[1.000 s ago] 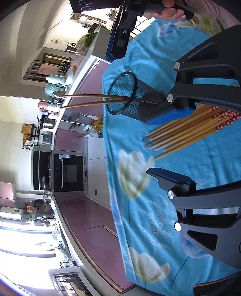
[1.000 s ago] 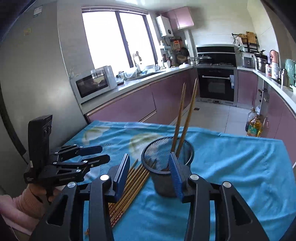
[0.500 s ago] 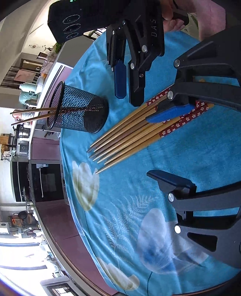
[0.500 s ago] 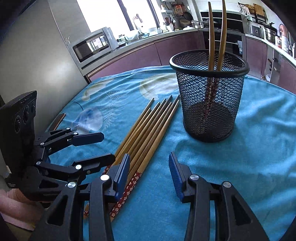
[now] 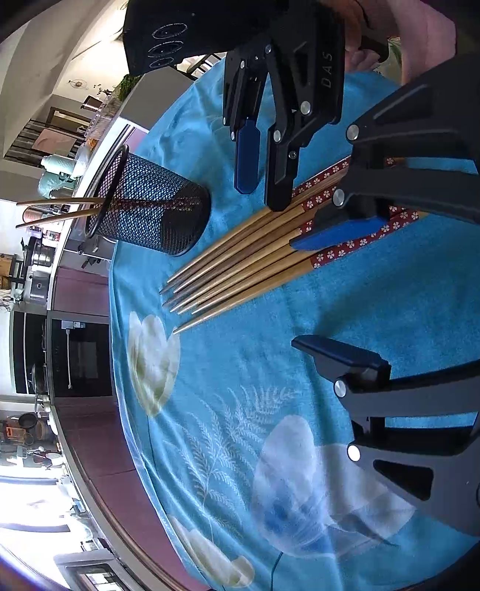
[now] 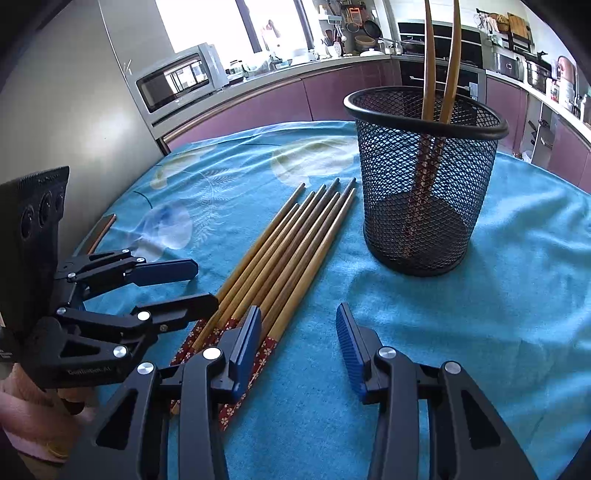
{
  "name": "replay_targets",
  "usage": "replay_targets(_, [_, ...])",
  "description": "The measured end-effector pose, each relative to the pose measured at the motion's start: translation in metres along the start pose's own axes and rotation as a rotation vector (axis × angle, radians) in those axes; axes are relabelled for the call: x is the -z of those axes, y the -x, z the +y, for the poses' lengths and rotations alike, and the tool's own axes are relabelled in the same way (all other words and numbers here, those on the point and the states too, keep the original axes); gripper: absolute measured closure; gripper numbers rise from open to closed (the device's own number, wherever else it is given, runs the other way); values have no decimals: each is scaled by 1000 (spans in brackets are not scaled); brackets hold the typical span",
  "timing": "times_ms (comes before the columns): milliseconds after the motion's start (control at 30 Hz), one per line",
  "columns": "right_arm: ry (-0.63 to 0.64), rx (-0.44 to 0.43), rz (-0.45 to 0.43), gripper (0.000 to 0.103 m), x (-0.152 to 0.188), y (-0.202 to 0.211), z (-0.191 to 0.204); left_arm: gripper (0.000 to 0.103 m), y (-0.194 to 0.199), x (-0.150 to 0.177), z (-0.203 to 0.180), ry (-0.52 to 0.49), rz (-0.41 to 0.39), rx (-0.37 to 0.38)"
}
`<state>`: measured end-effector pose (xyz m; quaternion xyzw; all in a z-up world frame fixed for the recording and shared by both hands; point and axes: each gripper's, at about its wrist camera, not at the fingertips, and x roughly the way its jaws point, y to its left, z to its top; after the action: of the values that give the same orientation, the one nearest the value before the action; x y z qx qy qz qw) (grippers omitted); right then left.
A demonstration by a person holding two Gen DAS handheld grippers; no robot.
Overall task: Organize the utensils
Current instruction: 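Withdraw both tools from the cup back toward the remaining chopsticks, then grasp another chopstick with the right tool while the left tool grasps one too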
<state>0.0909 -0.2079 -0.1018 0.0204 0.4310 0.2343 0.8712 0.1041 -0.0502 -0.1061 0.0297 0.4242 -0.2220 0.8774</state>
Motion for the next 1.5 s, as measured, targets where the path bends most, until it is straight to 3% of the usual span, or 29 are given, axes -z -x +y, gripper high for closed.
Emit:
replay_targets(100, [1,9,4,65,-1,-1,1,62,-3,0,2,8,9,4])
replay_targets(567, [56,112,29,69,-2,-3,4,60,-8,-5,0,-15,28,-48])
replay_targets(733, [58,116,27,69,-9,-10,4,65,-15,-14,1,-8,34,-54])
replay_targets(900, [43,128,19,80,-16,-16,1,77,-23,-21,2,1,43,-54])
replay_targets(1067, [-16,103,7,95,-15,-13,-9,90,-25,-22,2,21,41,-44])
replay_targets(1300, [-113,41,-27,97,-9,-2,-24,96,-20,-19,10,84,23,-44])
replay_targets(1500, [-85,-34,-40,97,-6,10,-19,96,-6,-15,10,79,2,-11])
